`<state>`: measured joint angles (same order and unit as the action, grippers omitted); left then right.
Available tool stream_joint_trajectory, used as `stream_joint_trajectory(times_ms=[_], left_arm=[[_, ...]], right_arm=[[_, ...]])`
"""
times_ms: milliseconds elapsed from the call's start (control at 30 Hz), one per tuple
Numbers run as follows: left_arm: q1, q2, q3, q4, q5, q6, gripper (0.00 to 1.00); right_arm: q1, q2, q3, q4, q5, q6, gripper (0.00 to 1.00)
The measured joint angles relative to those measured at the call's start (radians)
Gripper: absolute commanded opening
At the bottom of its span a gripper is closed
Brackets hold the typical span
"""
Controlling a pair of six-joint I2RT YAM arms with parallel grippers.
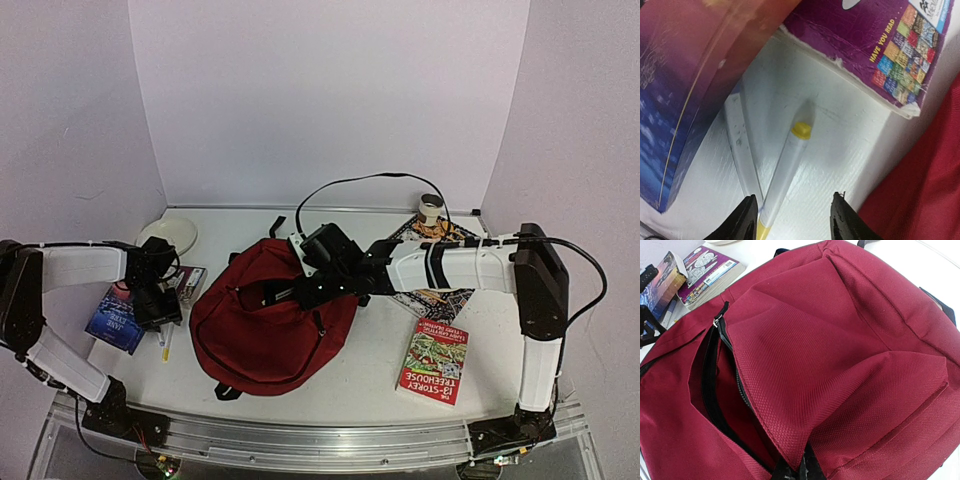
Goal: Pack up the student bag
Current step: Pick up the pen at the corner of the board, then place the pen in the lower front pocket of the bag.
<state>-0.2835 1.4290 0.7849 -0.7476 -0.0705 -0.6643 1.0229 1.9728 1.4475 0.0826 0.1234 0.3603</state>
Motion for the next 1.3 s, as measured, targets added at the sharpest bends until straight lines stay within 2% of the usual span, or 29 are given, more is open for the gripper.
stream_joint_trajectory(times_ms=[300,467,800,933,1100,1300], left_arm=[[0.017,0.101,-0.001,0.057,0.028,0.037,0.30],[0.018,0.109,-0.020,0.094,0.073,0.036,0.22],[0.040,0.085,-0.048,0.122,0.119,0.009,0.01],[0.043,0.074,-0.055,0.134,0.143,-0.001,0.00],[0.027,0.042,-0.080,0.171,0.262,-0.030,0.00],[0.022,-0.052,-0.082,0.175,0.337,-0.065,0.00]], right_arm=[[0.000,0.000,0.000,0.000,-0.002,0.000,0.00],[0.000,0.000,0.000,0.000,-0.002,0.000,0.00],[0.000,0.000,0.001,0.000,-0.002,0.000,0.00],[0.000,0.000,0.001,-0.001,-0.002,0.000,0.00],[0.000,0.000,0.001,-0.001,-0.001,0.000,0.00],[0.000,0.000,0.001,-0.001,-0.001,0.000,0.00]])
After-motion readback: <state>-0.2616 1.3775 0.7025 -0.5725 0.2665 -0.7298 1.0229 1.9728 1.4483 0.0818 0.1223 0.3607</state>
